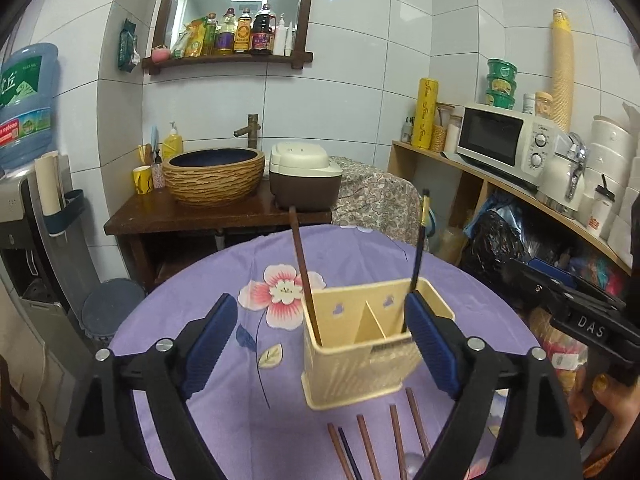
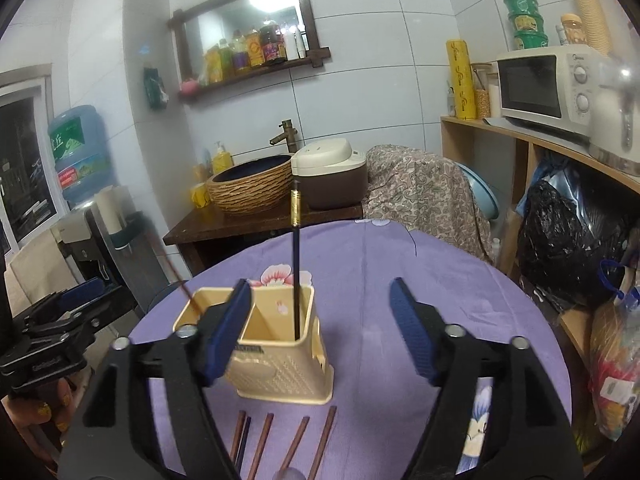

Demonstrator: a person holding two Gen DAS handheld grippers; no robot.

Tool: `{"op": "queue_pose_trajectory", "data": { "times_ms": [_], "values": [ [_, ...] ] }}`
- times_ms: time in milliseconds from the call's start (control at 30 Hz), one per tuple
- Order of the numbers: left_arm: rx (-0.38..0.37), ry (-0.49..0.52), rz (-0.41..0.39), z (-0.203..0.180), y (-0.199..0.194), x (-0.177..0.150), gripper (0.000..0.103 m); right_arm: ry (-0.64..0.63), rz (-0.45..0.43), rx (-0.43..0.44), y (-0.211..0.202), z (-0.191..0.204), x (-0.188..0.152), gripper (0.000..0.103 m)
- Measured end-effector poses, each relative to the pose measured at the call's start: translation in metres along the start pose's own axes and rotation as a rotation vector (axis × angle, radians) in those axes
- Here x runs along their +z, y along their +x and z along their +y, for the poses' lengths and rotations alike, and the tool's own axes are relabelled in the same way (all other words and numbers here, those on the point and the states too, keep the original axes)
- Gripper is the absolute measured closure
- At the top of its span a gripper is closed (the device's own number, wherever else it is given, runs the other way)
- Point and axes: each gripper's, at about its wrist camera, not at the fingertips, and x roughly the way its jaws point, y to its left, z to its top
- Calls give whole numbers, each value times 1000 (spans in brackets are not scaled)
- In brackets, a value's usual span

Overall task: Organize utensils
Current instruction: 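Lower the chopstick and brush into the holder and open both tools, then grasp another wooden chopstick with the left tool while the right tool grasps the wooden-handled spoon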

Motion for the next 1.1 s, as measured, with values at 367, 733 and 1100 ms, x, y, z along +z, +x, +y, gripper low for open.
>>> {"op": "queue_pose_trajectory", "data": {
  "times_ms": [367,733,1100],
  "values": [
    [55,23,139,9,-29,-92,11,-128,72,-99,-41,6,-87,10],
    [-29,-23,347,-3,-30,-173,39,-155,260,-198,-50,-12,-181,10],
    [7,12,369,-10,-33,-192,43,-165,388,-178,-35,-2,-211,10]
  ]
}}
